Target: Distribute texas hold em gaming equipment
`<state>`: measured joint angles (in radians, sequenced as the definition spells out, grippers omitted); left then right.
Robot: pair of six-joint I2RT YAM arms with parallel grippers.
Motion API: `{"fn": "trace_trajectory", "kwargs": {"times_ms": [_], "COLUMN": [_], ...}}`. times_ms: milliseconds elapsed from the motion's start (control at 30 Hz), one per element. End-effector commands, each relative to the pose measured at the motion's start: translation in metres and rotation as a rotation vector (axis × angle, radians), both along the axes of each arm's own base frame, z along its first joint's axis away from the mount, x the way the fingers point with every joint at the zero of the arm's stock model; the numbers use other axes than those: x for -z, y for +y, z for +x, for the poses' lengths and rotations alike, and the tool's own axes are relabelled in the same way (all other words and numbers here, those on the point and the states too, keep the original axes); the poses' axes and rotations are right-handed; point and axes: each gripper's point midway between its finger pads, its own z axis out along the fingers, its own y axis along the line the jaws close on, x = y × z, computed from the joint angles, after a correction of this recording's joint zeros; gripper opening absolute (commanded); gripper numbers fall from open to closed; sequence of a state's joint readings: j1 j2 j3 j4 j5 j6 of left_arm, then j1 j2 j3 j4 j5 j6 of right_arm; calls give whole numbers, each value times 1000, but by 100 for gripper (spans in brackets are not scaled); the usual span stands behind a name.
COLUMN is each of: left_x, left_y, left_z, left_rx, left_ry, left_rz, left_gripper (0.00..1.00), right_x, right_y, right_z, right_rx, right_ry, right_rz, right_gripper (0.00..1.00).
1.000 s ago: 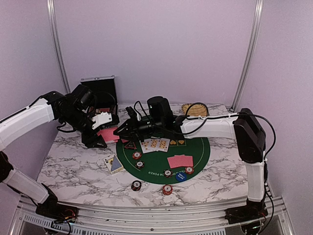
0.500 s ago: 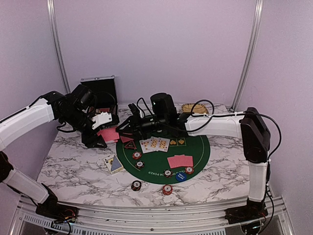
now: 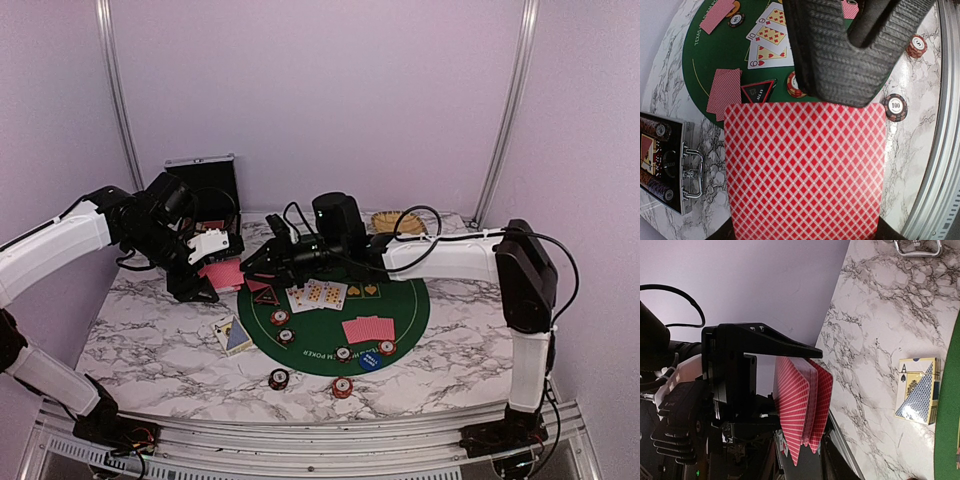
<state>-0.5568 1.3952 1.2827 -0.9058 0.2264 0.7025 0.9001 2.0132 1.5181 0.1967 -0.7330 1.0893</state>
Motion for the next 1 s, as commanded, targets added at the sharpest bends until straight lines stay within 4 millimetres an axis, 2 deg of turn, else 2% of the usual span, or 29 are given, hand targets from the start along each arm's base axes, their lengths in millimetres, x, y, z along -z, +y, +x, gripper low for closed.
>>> {"fn": "trace_trajectory", "kwargs": {"times_ms": [0, 167, 333, 433, 600, 700, 767, 967], "left_x": [-13, -12, -13, -11, -13, -12, -13, -11], "left_y": [-2, -1, -1, 0, -1, -1, -1, 1], "left_z": [4, 4, 4, 3, 3, 3, 3, 3], "left_rx": [-7, -5, -5, -6, -5, -4, -5, -7], "left_ry": [-31, -33, -36, -32, -35, -33, -36, -36], "left_rz": [-30, -27, -27, -25, -27, -28, -27, -20], "left_gripper": [0, 0, 0, 0, 0, 0, 0, 0], "right_x": [-19, -19, -17, -17, -7, -2, 0, -8], "right_y": [6, 13, 19, 22, 24, 24, 21, -1], "right_z": [-9, -16, -19, -22, -21, -18, -14, 1], "right_rx": [-16, -27, -29, -34, -27, -10, 13, 38], "right_ry": [-10, 11, 32, 38, 58, 68, 72, 53], "right_rz": [77, 102, 122, 130, 115, 93, 84, 80], "right_gripper": [30, 27, 17, 15, 10, 3, 0, 0]}}
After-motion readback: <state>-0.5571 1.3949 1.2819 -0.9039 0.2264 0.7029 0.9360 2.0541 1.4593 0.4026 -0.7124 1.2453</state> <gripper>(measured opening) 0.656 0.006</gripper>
